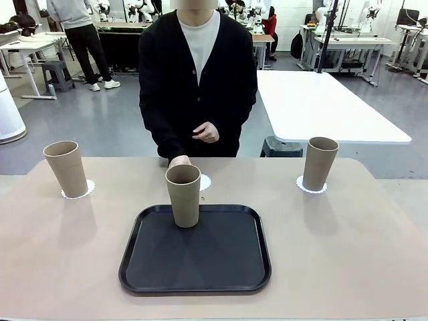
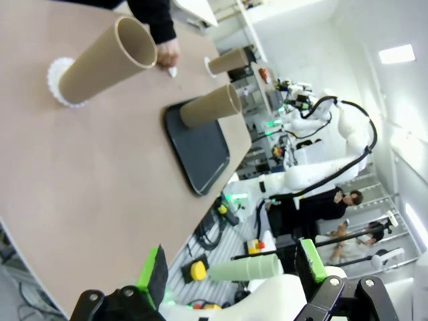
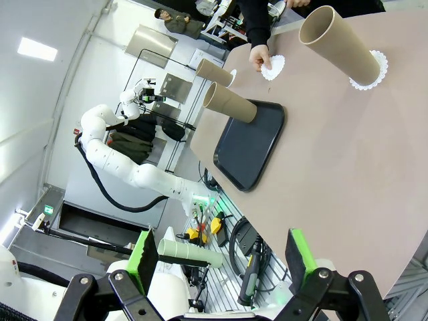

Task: Place coasters on the table and set cups on them.
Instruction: Take one Reusable plastic cup from the Flat Tray and place it on a coaster set by the human.

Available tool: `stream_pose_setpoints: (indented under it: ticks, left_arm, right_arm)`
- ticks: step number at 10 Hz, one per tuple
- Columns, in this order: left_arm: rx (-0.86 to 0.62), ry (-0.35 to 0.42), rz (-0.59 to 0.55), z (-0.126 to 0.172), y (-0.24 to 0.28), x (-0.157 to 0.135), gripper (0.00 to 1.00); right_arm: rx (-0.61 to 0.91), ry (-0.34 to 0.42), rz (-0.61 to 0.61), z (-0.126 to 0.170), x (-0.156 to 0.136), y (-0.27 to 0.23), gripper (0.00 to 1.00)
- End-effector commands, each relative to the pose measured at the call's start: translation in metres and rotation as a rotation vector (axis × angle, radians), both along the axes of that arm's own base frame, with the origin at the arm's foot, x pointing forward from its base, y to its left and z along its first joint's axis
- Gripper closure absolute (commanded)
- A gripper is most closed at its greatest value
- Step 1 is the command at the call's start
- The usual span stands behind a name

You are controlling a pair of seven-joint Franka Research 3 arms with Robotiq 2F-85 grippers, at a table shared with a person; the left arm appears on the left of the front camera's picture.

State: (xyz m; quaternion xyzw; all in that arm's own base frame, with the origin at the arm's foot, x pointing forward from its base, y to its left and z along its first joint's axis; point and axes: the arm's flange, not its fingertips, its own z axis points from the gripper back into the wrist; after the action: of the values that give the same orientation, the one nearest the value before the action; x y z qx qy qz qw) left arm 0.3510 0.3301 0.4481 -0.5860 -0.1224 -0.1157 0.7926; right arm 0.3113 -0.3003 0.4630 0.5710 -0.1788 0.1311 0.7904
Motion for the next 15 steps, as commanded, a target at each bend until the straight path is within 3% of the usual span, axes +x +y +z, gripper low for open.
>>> stream_pose_setpoints:
  ticks: [1, 14, 15]
  left_arm:
    - [0.002, 0.010, 0.006, 0.001, 0.001, -0.001, 0.00]
    - [0.002, 0.010, 0.006, 0.001, 0.001, -0.001, 0.00]
    - [0.002, 0.010, 0.006, 0.001, 0.001, -0.001, 0.00]
  right_arm:
    - [0.003, -0.008, 0.005, 0.000, 0.000, 0.000, 0.00]
    - [0.000, 0.000, 0.000, 0.000, 0.000, 0.000, 0.00]
    - [-0.063, -0.055, 0.067, 0.012, 0.002, 0.010, 0.00]
